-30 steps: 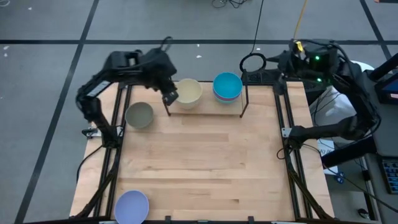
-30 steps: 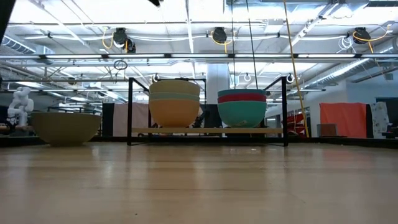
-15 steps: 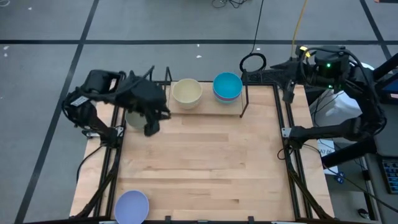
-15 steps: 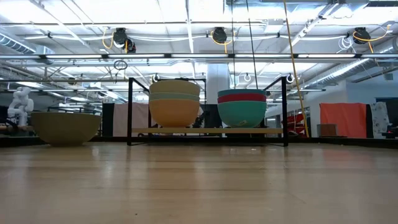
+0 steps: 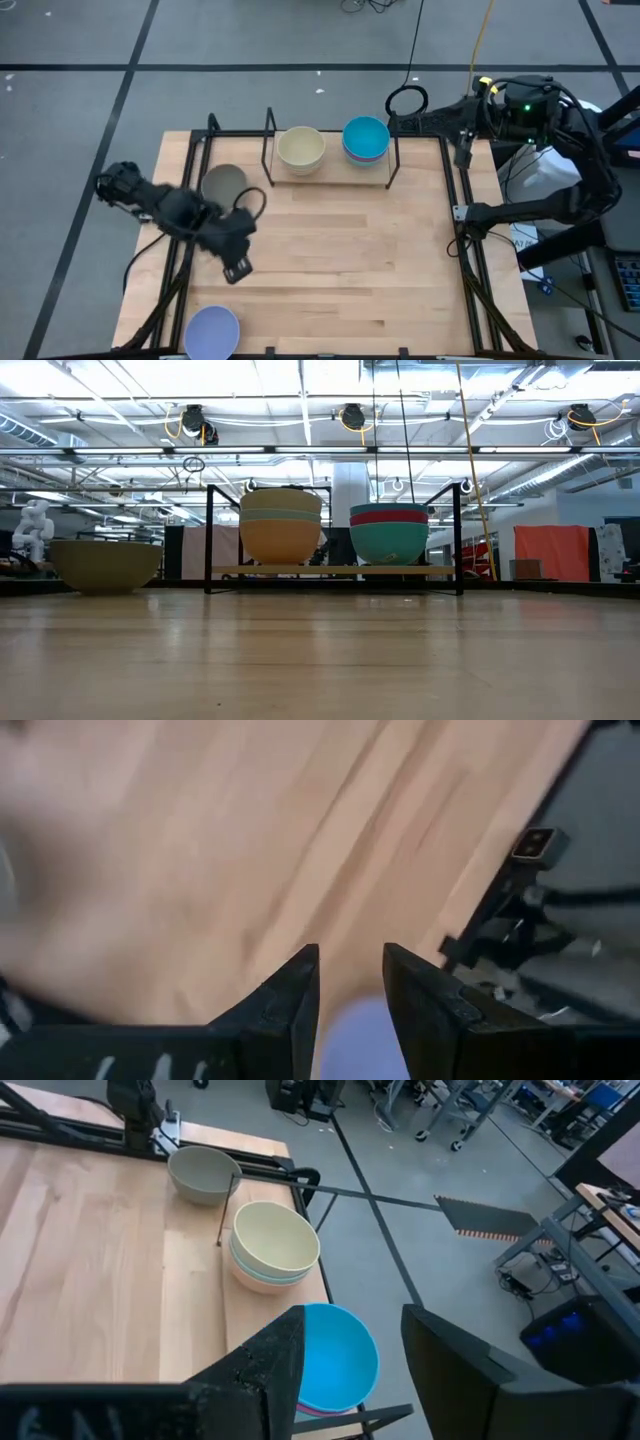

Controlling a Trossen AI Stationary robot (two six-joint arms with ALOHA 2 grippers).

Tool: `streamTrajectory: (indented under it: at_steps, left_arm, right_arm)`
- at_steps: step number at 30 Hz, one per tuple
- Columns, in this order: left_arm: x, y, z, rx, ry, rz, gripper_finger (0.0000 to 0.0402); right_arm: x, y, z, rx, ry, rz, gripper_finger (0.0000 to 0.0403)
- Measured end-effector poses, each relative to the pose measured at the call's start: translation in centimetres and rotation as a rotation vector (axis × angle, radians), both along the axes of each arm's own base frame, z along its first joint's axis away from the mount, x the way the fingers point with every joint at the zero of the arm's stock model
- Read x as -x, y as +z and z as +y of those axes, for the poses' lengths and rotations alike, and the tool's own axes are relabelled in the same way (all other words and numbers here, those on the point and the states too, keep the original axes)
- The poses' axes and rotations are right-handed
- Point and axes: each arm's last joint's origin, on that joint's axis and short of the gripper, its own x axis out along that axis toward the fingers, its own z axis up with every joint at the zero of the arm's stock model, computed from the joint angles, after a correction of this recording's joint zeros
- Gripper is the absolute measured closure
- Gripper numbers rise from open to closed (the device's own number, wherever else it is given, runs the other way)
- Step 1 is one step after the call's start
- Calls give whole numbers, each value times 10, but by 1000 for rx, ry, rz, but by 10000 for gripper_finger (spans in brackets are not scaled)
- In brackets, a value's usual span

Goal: Place and stack bowls onto a shelf
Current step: Stack the purple bowl on top of the brown bowl on the shelf

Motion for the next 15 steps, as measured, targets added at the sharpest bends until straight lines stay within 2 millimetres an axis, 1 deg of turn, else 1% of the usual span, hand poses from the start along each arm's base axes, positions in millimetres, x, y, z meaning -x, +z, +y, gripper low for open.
streamTrajectory:
  at_steps: [5, 8, 11, 13, 15]
  left_arm:
    - [20, -24, -36, 68, 297, 126, 284]
    - [29, -36, -53, 123, 485, 157, 284]
    - [32, -46, -70, 209, 623, 158, 284]
    - [31, -54, -80, 270, 676, 151, 284]
    - [29, -65, -90, 298, 728, 159, 284]
  right_arm:
    - [-10, 1, -3, 3, 10, -14, 241]
    - [-15, 0, -5, 2, 11, -12, 241]
    - [-20, -1, -7, 0, 11, -5, 241]
    - [-23, -2, -8, -2, 11, 3, 241]
    - [-25, -3, -9, -3, 12, 10, 241]
